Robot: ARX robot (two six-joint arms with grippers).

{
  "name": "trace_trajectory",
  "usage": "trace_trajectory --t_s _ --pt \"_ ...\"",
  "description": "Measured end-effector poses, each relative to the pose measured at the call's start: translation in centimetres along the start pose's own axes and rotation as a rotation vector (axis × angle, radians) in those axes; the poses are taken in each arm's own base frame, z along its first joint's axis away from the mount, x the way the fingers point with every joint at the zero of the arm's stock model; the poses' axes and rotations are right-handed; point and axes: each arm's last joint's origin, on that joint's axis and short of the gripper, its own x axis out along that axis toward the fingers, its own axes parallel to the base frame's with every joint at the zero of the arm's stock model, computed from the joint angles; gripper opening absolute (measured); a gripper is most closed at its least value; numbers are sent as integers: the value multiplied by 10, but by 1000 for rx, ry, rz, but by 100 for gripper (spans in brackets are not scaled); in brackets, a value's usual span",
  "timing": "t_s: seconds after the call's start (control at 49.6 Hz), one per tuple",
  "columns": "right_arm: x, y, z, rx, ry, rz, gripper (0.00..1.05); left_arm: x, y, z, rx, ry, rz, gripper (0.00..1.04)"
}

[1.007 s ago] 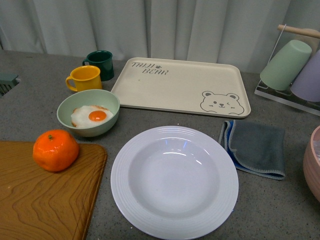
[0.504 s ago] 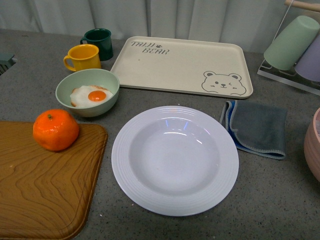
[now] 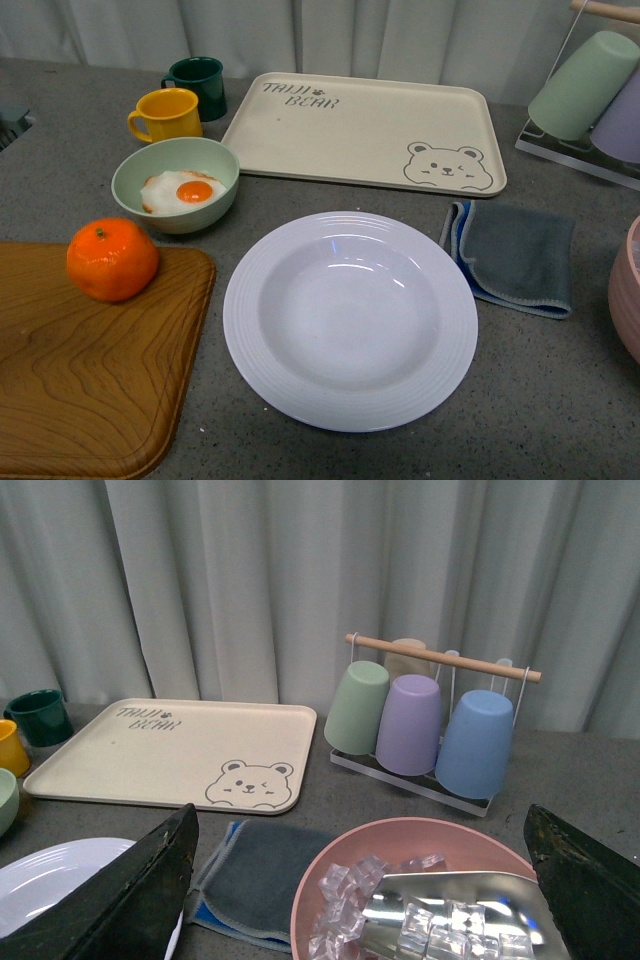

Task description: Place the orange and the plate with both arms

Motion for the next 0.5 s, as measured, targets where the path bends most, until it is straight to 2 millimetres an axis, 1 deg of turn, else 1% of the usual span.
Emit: trace_trajectory --t_s 0.06,0.081,0.161,0.181,0.262,0.342,0.403,0.504 --pt "0 0 0 0 0 0 95 27 -3 0 -1 73 3 98" --pt "0 0 0 0 0 0 95 31 -4 -1 -1 85 6 98" --pt "0 0 0 0 0 0 95 62 -6 -8 -2 199 13 98" --pt "0 0 0 0 0 0 95 65 -7 -10 -1 213 13 98" --pt "0 0 0 0 0 0 95 89 -8 -16 1 283 12 98" --pt "0 0 0 0 0 0 95 105 -7 -20 2 315 47 98" --pt "0 0 0 0 0 0 95 118 -1 -22 0 336 102 98" --pt "0 0 0 0 0 0 95 127 5 -24 -3 359 140 98"
